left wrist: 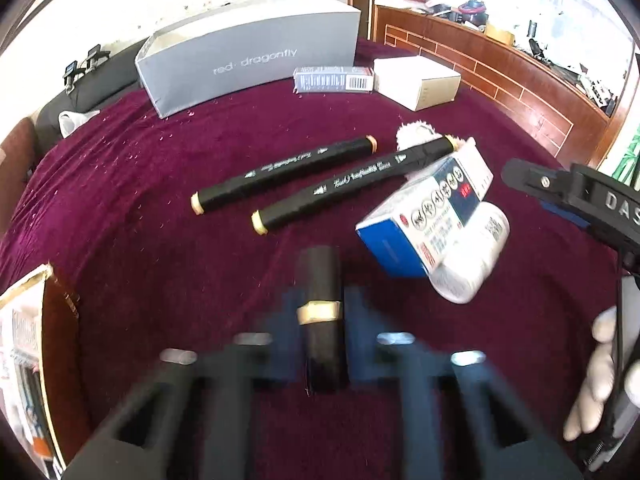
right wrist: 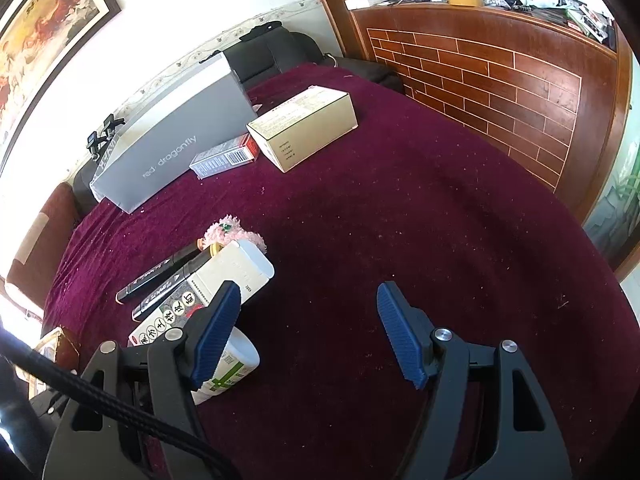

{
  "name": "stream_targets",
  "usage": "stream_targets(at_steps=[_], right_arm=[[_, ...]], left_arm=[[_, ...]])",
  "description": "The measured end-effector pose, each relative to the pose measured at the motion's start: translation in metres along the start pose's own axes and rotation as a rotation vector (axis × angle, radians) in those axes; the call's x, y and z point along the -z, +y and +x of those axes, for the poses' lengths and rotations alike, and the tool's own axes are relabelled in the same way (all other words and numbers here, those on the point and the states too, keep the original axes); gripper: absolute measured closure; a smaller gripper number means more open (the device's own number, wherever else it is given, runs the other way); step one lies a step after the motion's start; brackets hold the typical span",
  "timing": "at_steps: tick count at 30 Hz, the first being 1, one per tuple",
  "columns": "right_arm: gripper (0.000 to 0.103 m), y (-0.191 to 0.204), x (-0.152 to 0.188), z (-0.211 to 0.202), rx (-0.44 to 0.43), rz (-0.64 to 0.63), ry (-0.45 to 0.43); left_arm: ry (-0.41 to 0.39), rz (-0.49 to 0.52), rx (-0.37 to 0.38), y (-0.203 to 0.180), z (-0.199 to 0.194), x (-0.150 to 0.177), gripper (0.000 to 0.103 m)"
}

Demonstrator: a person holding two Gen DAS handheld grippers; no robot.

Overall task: Organize objects
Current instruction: 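Grasp the gold-banded black tube with the left gripper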

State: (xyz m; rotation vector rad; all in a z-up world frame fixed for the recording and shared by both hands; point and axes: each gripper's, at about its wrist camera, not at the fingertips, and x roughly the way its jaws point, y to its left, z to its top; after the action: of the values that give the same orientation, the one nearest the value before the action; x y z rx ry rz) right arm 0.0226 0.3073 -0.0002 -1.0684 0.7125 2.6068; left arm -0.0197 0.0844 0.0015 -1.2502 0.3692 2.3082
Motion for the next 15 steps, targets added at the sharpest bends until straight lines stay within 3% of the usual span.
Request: stream_targets(at_steps=[7, 15], right_arm=[[0.033, 0.002, 0.0, -0.002, -0.024, -0.008, -0.014], [0.033, 0.012, 0.008, 0.011, -0.13, -0.028, 0.071]], left_arm=[[-0.007, -0.101, 0.058, 0.018, -0.031, 0.027, 0.089], [0.009, -0.16, 0.067, 0.022, -0.049, 0.08, 0.089]])
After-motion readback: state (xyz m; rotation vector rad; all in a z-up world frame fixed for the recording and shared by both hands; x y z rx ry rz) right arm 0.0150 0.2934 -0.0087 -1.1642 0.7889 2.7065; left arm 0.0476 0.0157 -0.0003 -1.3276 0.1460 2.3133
